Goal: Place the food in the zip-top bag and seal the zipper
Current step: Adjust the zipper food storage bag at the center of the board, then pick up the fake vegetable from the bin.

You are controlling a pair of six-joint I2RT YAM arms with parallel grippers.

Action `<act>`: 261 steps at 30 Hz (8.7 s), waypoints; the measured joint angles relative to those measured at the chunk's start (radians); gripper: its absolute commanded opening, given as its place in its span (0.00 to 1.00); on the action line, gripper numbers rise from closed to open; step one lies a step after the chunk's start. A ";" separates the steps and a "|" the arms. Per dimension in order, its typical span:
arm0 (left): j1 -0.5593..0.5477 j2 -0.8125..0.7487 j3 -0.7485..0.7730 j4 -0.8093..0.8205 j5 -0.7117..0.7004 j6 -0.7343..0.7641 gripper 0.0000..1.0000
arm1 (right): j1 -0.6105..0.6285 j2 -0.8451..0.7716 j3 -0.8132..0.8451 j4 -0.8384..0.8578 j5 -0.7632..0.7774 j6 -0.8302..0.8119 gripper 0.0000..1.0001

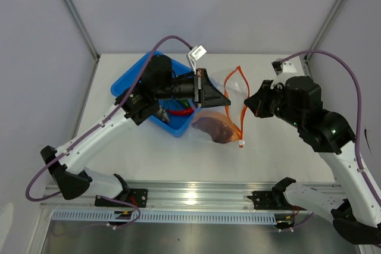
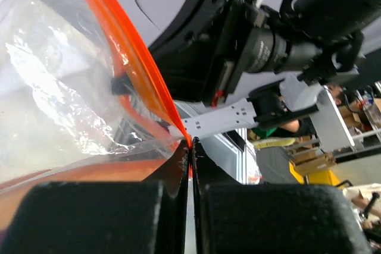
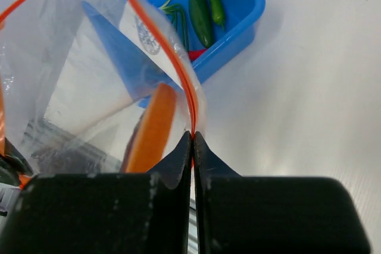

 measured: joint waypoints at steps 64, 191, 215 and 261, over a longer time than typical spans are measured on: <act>0.011 0.086 -0.309 -0.129 -0.155 0.177 0.01 | -0.019 -0.047 -0.351 0.119 -0.131 -0.013 0.00; 0.534 0.661 0.470 -0.672 -0.571 0.058 0.85 | 0.282 0.065 -0.200 -0.029 0.346 0.070 0.00; 0.624 0.925 0.592 -0.940 -0.742 -0.395 0.83 | 0.226 0.047 -0.264 0.031 0.285 0.040 0.00; 0.580 0.744 0.637 -0.795 -0.814 -0.317 0.00 | 0.220 0.034 -0.276 0.054 0.278 0.028 0.00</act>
